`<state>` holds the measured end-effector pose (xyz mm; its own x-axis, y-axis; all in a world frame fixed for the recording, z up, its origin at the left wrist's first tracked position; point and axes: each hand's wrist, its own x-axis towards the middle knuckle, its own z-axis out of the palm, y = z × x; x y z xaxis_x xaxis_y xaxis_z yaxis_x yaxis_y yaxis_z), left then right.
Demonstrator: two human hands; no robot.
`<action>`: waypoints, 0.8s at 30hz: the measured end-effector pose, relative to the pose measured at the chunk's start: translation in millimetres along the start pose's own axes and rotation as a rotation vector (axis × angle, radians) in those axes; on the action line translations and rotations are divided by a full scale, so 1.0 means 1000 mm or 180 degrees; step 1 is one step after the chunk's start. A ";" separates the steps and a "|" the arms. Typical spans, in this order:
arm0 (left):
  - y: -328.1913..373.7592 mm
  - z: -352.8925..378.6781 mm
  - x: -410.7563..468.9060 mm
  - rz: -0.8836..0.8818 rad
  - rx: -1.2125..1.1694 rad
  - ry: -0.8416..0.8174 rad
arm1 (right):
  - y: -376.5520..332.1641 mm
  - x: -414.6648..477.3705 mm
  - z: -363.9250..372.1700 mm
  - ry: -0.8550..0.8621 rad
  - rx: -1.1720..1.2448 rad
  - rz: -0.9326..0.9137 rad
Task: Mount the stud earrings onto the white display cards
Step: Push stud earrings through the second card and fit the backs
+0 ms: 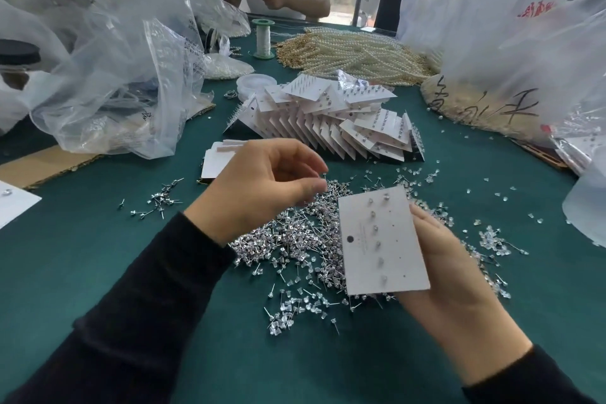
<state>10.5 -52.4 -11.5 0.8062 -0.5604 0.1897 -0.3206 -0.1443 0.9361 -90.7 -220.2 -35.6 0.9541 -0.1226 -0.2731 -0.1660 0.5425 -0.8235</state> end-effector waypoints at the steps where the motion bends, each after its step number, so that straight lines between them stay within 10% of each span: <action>1: 0.003 0.007 -0.002 0.0113 -0.0244 -0.0084 | 0.001 0.000 0.001 -0.0105 0.0056 0.0070; 17: 0.003 0.051 -0.010 0.1145 0.1006 0.0361 | 0.012 0.003 0.007 0.0052 0.0354 0.0028; 24: 0.006 0.052 -0.021 0.1168 0.1816 -0.0615 | 0.009 0.007 0.004 0.0577 0.1034 0.0059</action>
<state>-34.2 -84.6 -25.1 0.5103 -0.7819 0.3579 -0.8082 -0.2939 0.5104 -84.8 -212.5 -43.2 0.8872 -0.2396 -0.3942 -0.0675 0.7778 -0.6249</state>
